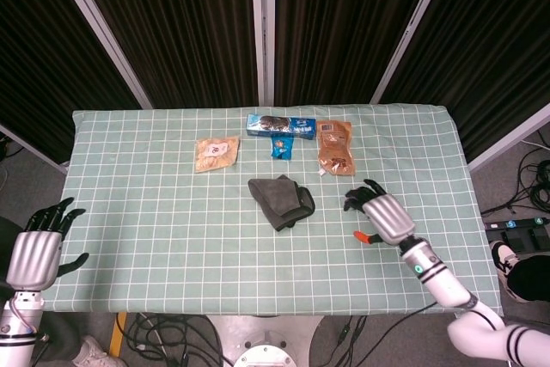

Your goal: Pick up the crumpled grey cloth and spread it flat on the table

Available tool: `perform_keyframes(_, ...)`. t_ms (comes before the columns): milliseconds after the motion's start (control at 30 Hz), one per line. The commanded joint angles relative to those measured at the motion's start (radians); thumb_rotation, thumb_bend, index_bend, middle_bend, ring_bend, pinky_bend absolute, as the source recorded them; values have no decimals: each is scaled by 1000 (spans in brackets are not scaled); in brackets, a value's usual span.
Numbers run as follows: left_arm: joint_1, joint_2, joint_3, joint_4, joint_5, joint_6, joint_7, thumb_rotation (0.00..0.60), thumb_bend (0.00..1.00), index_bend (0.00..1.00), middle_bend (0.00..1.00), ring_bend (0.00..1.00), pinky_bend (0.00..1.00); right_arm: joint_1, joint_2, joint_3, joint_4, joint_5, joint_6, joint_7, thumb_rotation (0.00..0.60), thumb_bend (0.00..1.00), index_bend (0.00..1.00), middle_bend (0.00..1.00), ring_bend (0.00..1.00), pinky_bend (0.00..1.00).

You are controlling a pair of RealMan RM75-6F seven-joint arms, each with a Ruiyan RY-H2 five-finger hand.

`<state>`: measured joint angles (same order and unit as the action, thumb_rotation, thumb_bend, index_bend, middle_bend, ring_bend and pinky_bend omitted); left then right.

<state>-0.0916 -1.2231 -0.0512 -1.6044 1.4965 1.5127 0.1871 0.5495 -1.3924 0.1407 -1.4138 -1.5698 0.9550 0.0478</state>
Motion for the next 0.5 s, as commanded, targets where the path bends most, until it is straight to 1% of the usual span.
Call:
perform_keyframes(33, 2, 0, 1, 0, -2, 1, -1, 600, 124, 300, 230, 198, 220, 87, -109, 30, 112, 31, -81, -20, 600, 101, 355, 215, 170, 93)
perform_keyframes(167, 4, 0, 1, -1, -8, 0, -2, 600, 124, 300, 229, 199, 220, 161, -212, 44, 229, 41, -122, -4, 600, 101, 356, 216, 168, 94)
perform_keyframes(267, 4, 0, 1, 0, -11, -2, -5, 600, 124, 300, 230, 199, 220, 205, -275, 47, 309, 40, -134, 7, 600, 120, 355, 212, 167, 93)
perform_keyframes(500, 1, -5, -3, 3, -11, -3, -17, 600, 124, 300, 229, 198, 220, 275, -380, 41, 442, 29, -133, 53, 600, 159, 354, 209, 164, 93)
